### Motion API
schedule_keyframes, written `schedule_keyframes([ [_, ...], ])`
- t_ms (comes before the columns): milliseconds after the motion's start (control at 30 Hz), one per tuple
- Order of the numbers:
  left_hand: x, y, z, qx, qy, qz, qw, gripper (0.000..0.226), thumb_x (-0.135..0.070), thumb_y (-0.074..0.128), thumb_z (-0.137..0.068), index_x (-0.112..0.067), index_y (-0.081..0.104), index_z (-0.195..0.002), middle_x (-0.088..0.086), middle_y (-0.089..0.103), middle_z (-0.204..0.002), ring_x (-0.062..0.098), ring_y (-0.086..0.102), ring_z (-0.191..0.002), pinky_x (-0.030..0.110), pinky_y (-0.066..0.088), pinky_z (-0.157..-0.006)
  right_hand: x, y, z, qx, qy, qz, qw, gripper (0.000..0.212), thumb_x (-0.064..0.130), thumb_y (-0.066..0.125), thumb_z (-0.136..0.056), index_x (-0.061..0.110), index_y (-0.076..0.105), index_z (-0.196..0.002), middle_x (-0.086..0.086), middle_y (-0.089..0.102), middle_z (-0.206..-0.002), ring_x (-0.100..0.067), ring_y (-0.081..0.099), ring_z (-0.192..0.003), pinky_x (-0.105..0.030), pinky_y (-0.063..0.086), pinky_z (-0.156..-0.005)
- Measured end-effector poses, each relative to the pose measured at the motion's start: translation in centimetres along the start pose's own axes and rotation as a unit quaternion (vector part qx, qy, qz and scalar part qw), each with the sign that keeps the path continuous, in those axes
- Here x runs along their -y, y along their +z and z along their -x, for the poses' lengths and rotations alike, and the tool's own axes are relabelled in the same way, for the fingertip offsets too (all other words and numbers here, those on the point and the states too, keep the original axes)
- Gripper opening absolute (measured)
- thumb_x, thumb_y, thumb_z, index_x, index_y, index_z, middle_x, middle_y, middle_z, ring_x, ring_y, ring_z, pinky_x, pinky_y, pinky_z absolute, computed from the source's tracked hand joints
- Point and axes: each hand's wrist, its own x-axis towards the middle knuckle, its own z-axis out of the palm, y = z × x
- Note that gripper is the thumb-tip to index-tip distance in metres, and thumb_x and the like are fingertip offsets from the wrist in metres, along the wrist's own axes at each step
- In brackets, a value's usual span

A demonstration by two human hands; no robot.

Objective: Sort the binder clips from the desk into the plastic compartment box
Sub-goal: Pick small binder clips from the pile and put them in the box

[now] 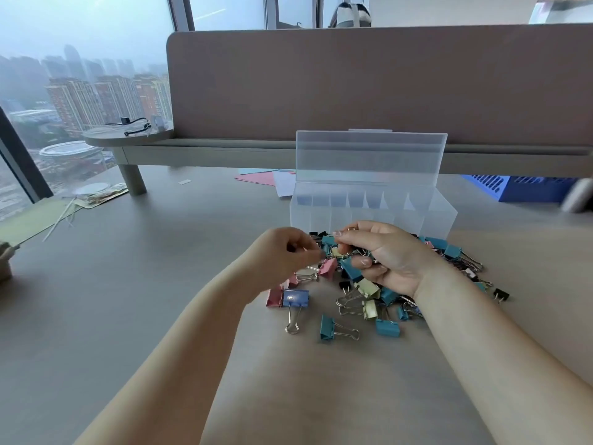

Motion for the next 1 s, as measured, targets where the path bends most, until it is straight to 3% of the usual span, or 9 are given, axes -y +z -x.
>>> schedule_keyframes([
  [100,-0.2,1.0,0.2,0.046,0.112,-0.148,0.981,0.004,-0.028,0.072,-0.082,-0.027,0.071,-0.086,-0.010,0.041,-0.060,0.003,0.038,-0.050,0.015,0.030,-0.049,0.1,-0.5,-0.2,-0.015,-0.019,0.004,1.000,0.016,0.017,0.064,-0.089,0.013,0.056,-0.076,-0.001,0.050,-0.068,-0.004,0.031,-0.040,-0.012,0.015,-0.033],
  [200,0.0,2.2,0.2,0.051,0.143,-0.266,0.952,0.015,-0.034,0.065,-0.087,-0.037,0.068,-0.101,-0.014,0.053,-0.083,0.005,0.050,-0.074,0.023,0.041,-0.063,0.0,-0.8,-0.2,-0.033,-0.037,0.029,0.998,0.019,0.022,0.063,-0.090,0.012,0.056,-0.075,0.000,0.046,-0.065,-0.004,0.030,-0.039,-0.012,0.016,-0.032],
  [367,0.2,3.3,0.5,0.037,0.164,-0.337,0.927,0.031,-0.031,0.053,-0.093,-0.049,0.059,-0.117,-0.017,0.043,-0.099,0.009,0.053,-0.097,0.024,0.041,-0.071,0.1,-0.7,-0.2,-0.088,-0.099,0.160,0.978,0.037,0.038,0.057,-0.093,0.006,0.064,-0.076,0.002,0.038,-0.056,-0.007,0.029,-0.039,-0.015,0.022,-0.034],
  [467,0.1,3.5,0.6,0.025,0.180,-0.365,0.913,0.036,-0.030,0.050,-0.094,-0.053,0.055,-0.121,-0.016,0.047,-0.105,0.008,0.052,-0.101,0.024,0.040,-0.069,0.0,-1.0,-0.1,-0.105,-0.140,0.286,0.942,0.027,0.031,0.055,-0.096,0.011,0.072,-0.089,0.006,0.046,-0.058,-0.007,0.042,-0.050,-0.014,0.035,-0.047],
  [633,0.2,3.5,0.5,0.010,0.202,-0.391,0.898,0.025,-0.040,0.052,-0.093,-0.046,0.058,-0.116,-0.016,0.050,-0.110,0.009,0.054,-0.099,0.024,0.032,-0.064,-0.1,-1.8,0.0,-0.079,-0.129,0.482,0.863,0.019,0.025,0.052,-0.098,0.021,0.070,-0.104,0.013,0.058,-0.073,-0.009,0.056,-0.071,-0.024,0.039,-0.060],
  [700,0.2,3.5,0.5,0.009,0.202,-0.403,0.893,0.021,-0.042,0.051,-0.093,-0.041,0.057,-0.114,-0.015,0.051,-0.112,0.010,0.055,-0.098,0.024,0.032,-0.064,-0.1,-2.0,0.0,-0.068,-0.119,0.534,0.834,0.025,0.030,0.050,-0.098,0.015,0.070,-0.097,0.002,0.063,-0.074,-0.021,0.058,-0.071,-0.031,0.045,-0.065],
  [800,0.3,3.5,0.4,0.016,0.194,-0.413,0.889,0.024,-0.048,0.051,-0.092,-0.034,0.057,-0.110,-0.014,0.050,-0.110,0.012,0.055,-0.096,0.025,0.033,-0.065,-0.3,-1.9,0.0,-0.056,-0.111,0.581,0.805,0.037,0.037,0.040,-0.101,0.009,0.063,-0.096,-0.007,0.054,-0.069,-0.021,0.046,-0.062,-0.031,0.032,-0.057],
  [933,0.3,2.5,0.2,0.016,0.156,-0.345,0.925,0.025,-0.054,0.058,-0.086,-0.033,0.057,-0.099,-0.015,0.044,-0.088,0.008,0.046,-0.076,0.025,0.034,-0.063,-0.4,-1.7,0.1,-0.051,-0.107,0.631,0.766,0.018,0.040,0.046,-0.098,0.033,0.060,-0.107,0.015,0.048,-0.070,-0.007,0.048,-0.068,-0.027,0.040,-0.061],
  [1000,0.5,1.8,0.0,0.001,0.149,-0.287,0.946,0.021,-0.051,0.062,-0.084,-0.032,0.056,-0.091,-0.013,0.043,-0.078,0.005,0.042,-0.066,0.024,0.032,-0.058,-0.5,-1.8,0.0,-0.057,-0.105,0.643,0.756,0.018,0.042,0.049,-0.096,0.034,0.062,-0.107,0.014,0.057,-0.083,-0.012,0.055,-0.081,-0.031,0.049,-0.074],
])
